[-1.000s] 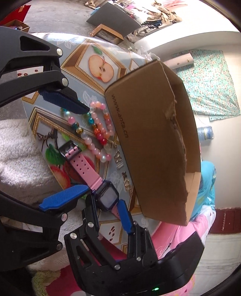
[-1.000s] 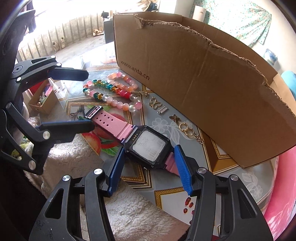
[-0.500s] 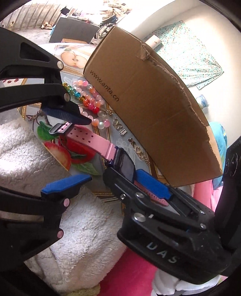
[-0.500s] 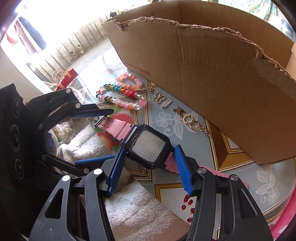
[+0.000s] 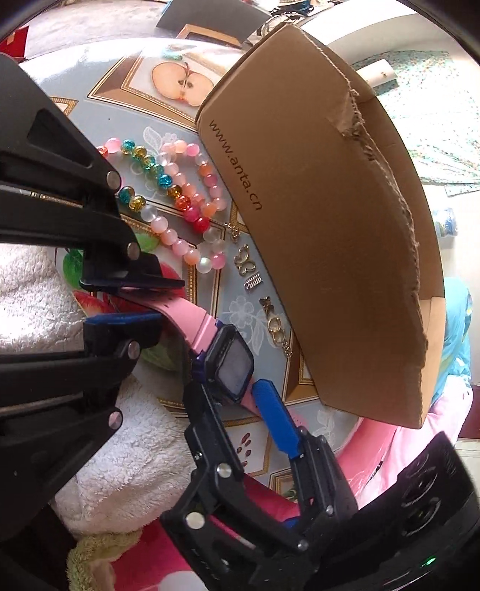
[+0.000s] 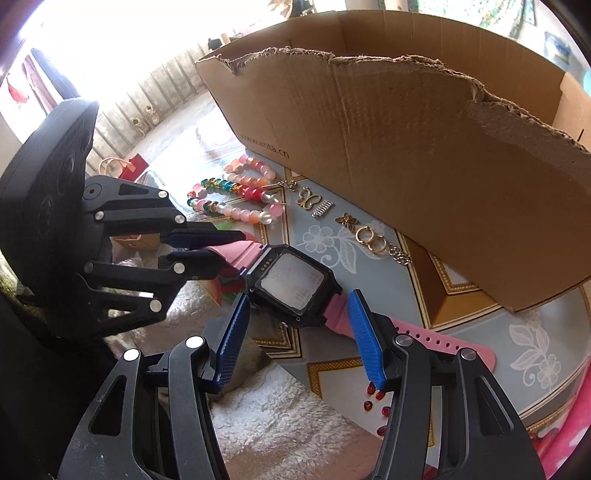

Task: Organize jewelry
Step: 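Lift the watch with the right gripper and carry it over the box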

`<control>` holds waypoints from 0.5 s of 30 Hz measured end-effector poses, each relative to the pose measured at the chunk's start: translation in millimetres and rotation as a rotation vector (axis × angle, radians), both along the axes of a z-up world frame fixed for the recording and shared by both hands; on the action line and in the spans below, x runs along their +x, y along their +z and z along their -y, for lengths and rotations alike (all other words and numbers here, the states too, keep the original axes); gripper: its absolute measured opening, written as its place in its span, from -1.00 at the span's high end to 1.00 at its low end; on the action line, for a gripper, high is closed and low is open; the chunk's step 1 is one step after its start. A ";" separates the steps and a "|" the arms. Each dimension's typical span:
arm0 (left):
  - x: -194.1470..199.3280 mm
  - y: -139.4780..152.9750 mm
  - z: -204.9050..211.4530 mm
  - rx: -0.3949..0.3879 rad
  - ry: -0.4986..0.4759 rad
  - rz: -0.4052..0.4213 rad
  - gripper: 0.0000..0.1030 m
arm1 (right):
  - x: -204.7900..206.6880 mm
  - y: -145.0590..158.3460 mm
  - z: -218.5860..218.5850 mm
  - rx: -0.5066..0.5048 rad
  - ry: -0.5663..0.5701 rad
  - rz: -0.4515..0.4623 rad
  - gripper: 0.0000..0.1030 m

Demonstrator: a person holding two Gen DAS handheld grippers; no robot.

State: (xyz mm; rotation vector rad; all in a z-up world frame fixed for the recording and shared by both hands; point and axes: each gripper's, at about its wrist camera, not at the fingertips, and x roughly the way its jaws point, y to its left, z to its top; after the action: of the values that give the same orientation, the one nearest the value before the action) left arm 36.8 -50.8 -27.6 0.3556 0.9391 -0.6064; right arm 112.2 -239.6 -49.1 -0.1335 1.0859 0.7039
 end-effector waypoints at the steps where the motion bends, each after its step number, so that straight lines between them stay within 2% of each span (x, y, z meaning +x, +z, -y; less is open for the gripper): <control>1: 7.4 -1.1 -4.0 -0.011 0.005 -0.021 0.79 | -3.1 0.5 0.3 -0.017 -0.007 0.019 0.00; 4: 20.6 -0.3 -12.5 -0.053 0.020 -0.077 0.80 | -14.8 -0.4 -1.6 -0.124 -0.043 0.114 0.01; 6: 30.1 -0.7 -18.0 -0.075 0.026 -0.110 0.80 | -21.9 -5.0 -2.9 -0.211 -0.069 0.177 0.09; 8: 36.7 0.1 -20.5 -0.084 0.029 -0.122 0.80 | -28.1 -5.0 -2.7 -0.223 -0.092 0.212 0.12; 10: 39.7 0.1 -22.3 -0.095 0.029 -0.127 0.80 | -30.2 -4.5 -1.9 -0.234 -0.127 0.232 0.34; 12: 21.6 2.7 -22.1 -0.105 0.032 -0.128 0.82 | -30.7 -4.2 0.1 -0.263 -0.183 0.249 0.59; 15: 19.5 3.3 -29.8 -0.121 0.034 -0.130 0.87 | -32.1 -2.1 3.7 -0.262 -0.245 0.258 0.76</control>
State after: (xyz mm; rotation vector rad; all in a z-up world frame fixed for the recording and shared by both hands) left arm 56.3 -20.9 -24.3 0.1931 1.0255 -0.6578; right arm 80.1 -243.2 -51.2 -0.3021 0.9227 0.3124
